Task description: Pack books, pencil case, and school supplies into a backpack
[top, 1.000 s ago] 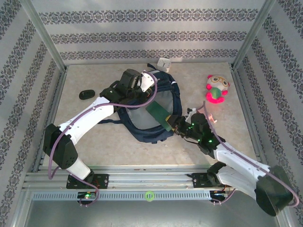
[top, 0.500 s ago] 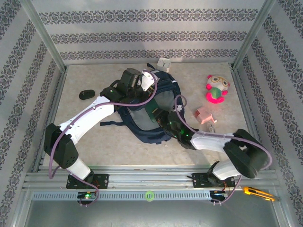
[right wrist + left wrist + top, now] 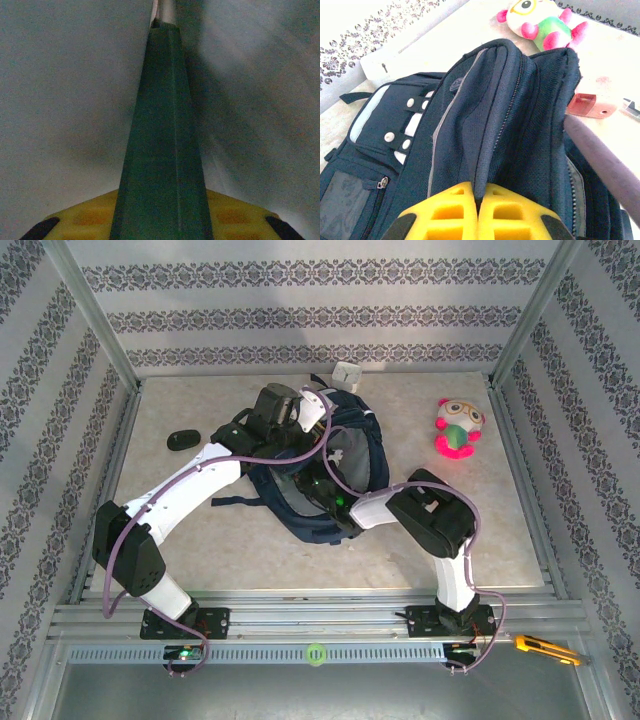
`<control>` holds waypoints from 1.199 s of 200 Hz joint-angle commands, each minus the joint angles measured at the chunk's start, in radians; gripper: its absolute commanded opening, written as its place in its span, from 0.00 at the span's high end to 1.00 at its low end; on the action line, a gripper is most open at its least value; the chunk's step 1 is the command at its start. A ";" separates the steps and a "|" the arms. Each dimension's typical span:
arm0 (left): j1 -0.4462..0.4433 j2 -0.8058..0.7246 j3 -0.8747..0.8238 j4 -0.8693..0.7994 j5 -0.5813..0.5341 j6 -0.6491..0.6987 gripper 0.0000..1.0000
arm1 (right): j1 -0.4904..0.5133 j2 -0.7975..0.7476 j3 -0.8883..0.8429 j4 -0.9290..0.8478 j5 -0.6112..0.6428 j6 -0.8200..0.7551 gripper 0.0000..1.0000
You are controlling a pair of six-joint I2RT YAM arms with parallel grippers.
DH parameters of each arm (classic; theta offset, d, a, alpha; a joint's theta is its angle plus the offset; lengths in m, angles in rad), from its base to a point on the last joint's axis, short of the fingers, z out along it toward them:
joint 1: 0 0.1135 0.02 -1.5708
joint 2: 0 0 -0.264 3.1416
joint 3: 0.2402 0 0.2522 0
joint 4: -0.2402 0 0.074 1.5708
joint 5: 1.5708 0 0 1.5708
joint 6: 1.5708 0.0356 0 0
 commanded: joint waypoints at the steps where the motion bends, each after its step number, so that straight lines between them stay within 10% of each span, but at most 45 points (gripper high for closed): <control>1: 0.005 -0.037 0.075 0.161 0.069 -0.034 1.00 | 0.011 0.049 0.054 0.043 -0.009 0.031 0.75; 98: 0.055 -0.071 0.042 0.147 0.014 -0.044 0.99 | 0.014 -0.046 -0.017 -0.162 -0.061 0.037 0.37; 185: 0.074 -0.070 0.028 0.123 -0.017 -0.007 0.99 | 0.023 -0.284 -0.192 -0.263 -0.166 -0.007 0.32; 240: 0.076 -0.075 -0.019 0.133 0.004 -0.034 0.99 | 0.001 -0.655 -0.199 -0.791 -0.130 -0.289 0.30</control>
